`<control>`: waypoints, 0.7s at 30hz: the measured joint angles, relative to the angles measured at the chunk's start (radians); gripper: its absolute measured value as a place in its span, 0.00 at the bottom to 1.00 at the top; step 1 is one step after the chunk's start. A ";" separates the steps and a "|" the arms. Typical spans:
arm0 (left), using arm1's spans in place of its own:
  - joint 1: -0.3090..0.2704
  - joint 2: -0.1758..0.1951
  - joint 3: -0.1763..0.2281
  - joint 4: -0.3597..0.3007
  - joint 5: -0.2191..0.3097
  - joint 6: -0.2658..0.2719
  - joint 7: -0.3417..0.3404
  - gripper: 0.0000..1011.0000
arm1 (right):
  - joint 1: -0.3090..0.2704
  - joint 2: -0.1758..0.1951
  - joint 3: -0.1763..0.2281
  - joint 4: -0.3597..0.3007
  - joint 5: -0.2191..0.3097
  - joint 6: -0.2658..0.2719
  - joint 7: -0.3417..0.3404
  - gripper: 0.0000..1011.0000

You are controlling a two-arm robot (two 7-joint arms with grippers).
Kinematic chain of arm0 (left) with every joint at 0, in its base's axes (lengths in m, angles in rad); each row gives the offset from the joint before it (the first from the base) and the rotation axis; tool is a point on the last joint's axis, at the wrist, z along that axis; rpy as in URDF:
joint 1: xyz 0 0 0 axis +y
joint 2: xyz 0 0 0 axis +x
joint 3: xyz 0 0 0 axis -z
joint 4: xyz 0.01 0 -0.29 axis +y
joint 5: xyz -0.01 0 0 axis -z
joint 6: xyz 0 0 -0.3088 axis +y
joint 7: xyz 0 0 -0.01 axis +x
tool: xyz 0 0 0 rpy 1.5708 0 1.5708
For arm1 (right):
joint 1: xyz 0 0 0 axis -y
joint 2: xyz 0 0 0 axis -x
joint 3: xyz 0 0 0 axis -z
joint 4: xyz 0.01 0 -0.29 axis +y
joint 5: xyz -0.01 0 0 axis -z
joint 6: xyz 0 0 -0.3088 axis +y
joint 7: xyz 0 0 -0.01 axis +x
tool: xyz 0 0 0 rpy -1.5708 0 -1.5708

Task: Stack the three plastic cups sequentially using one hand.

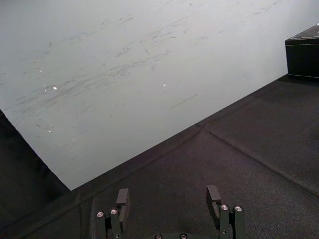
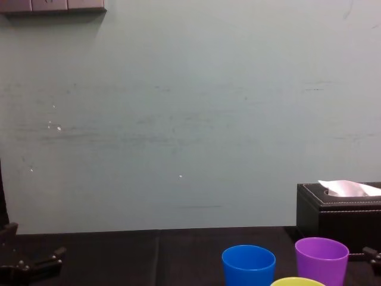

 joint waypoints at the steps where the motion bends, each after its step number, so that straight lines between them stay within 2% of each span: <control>1: 0.000 0.000 0.000 0.000 0.000 0.000 0.000 1.00 | 0.000 0.000 0.000 0.000 0.000 0.000 0.000 0.99; 16: 0.000 0.000 0.000 0.000 0.000 0.000 0.000 1.00 | -0.001 0.000 0.002 -0.001 0.000 0.000 0.000 0.99; 21: 0.000 0.000 0.000 0.000 0.000 0.000 0.000 1.00 | -0.042 0.014 0.029 -0.058 -0.002 -0.024 0.004 0.99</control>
